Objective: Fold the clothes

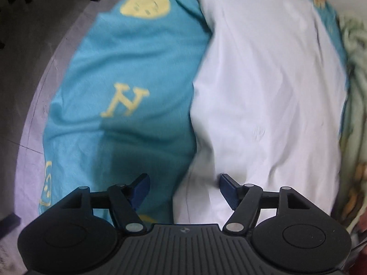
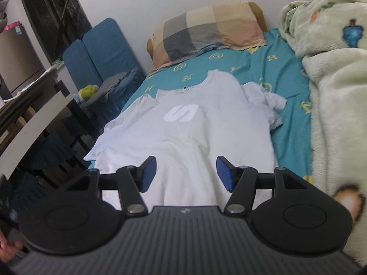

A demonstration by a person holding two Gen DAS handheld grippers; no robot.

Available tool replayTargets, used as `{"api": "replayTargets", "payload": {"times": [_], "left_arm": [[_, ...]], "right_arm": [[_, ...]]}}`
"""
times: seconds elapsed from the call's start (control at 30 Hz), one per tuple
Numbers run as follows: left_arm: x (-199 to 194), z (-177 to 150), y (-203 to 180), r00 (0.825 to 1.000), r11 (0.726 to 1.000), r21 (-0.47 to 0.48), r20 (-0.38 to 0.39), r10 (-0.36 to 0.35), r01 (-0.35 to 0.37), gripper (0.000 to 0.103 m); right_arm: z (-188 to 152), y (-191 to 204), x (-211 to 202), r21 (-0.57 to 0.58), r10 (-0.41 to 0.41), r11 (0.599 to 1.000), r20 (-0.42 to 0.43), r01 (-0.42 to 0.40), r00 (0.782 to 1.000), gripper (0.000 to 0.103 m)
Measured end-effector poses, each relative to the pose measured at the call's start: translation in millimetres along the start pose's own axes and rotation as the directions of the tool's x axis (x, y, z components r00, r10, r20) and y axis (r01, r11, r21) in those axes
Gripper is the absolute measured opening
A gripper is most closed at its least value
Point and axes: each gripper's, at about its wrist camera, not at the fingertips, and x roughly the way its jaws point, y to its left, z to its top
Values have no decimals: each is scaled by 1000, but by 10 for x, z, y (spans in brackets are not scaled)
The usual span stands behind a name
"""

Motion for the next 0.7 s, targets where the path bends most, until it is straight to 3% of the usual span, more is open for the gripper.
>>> {"api": "replayTargets", "payload": {"times": [0.07,0.13,0.2,0.23,0.33,0.7], "left_arm": [[6,-45,-55,1000,999,30,-22,20,-20,67],[13,-91,-109,998,997,61,-44,41,-39,51],[19,-136,-164,996,994,92,-65,63,-57,12],[22,-159,-191,994,992,108,-75,74,-66,4],[-81,-257,-287,990,977,185,-77,120,-104,4],[-162,-328,-498,961,939,238,-66,270,-248,4]], "right_arm": [[1,-39,16,9,-11,1000,-1,11,1000,60],[-7,-63,47,13,-18,1000,-8,18,1000,60],[-21,-76,90,12,-21,1000,-21,21,1000,60],[-29,-83,111,12,-23,1000,-27,23,999,60],[-45,-89,151,11,-24,1000,-38,25,999,60],[-42,-93,156,18,-25,1000,-45,26,999,60]]}}
